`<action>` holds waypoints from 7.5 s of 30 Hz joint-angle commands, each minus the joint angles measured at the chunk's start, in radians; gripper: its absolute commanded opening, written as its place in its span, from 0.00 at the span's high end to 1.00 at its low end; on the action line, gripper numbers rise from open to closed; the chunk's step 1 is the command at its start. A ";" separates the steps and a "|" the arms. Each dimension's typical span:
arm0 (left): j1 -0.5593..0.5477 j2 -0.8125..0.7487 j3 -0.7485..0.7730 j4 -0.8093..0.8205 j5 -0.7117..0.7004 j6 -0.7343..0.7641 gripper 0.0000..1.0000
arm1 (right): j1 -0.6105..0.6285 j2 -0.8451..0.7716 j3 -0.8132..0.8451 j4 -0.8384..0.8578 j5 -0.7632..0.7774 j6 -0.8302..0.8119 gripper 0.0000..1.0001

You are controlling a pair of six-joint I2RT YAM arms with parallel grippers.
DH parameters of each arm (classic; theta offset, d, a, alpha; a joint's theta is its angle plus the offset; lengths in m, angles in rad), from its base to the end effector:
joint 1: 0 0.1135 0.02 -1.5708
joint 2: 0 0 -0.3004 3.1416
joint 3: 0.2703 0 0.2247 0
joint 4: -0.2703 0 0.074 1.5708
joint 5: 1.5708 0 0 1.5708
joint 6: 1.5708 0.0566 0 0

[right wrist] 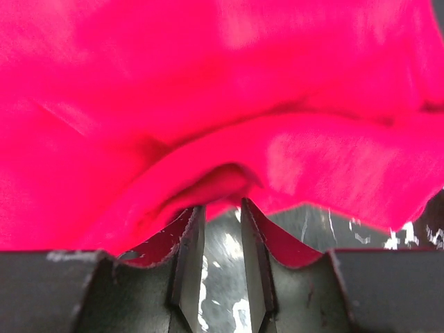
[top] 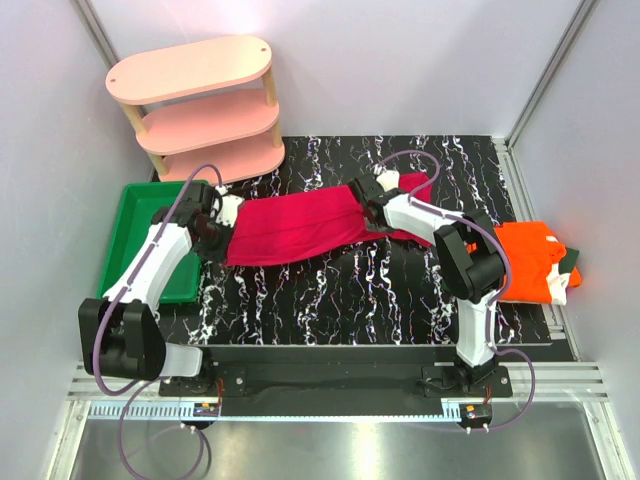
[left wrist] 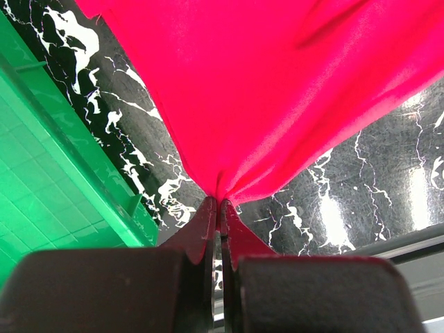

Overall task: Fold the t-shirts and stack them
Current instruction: Grap the side of the flattened tshirt closest away from the robot with both arms, then fold the other side of the tshirt into a rectangle

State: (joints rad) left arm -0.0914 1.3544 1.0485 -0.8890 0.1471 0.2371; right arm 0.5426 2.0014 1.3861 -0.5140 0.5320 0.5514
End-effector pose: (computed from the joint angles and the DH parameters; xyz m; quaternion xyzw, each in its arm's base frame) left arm 0.2261 -0.0291 0.2780 0.1738 0.9643 -0.0584 0.1911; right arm 0.3654 0.1868 0.1995 0.0617 0.9412 -0.1092 0.3138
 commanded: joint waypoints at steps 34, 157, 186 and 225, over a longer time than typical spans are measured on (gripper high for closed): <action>0.016 -0.024 0.005 0.019 0.026 -0.027 1.00 | -0.052 0.057 0.202 0.017 0.038 -0.068 0.60; 0.016 -0.067 -0.010 0.035 0.085 -0.116 1.00 | -0.263 -0.578 -0.246 0.083 -0.038 -0.019 1.00; 0.016 -0.158 -0.027 -0.054 0.104 -0.101 1.00 | 0.094 -1.127 -0.403 -0.509 0.118 0.315 1.00; 0.019 0.097 0.079 0.012 0.078 -0.130 1.00 | -0.092 -0.759 -0.190 -0.126 0.117 0.041 1.00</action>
State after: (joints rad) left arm -0.0784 1.4288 1.0733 -0.9234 0.2466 0.1253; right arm 0.5121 1.2072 1.1347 -0.7708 0.6674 0.6594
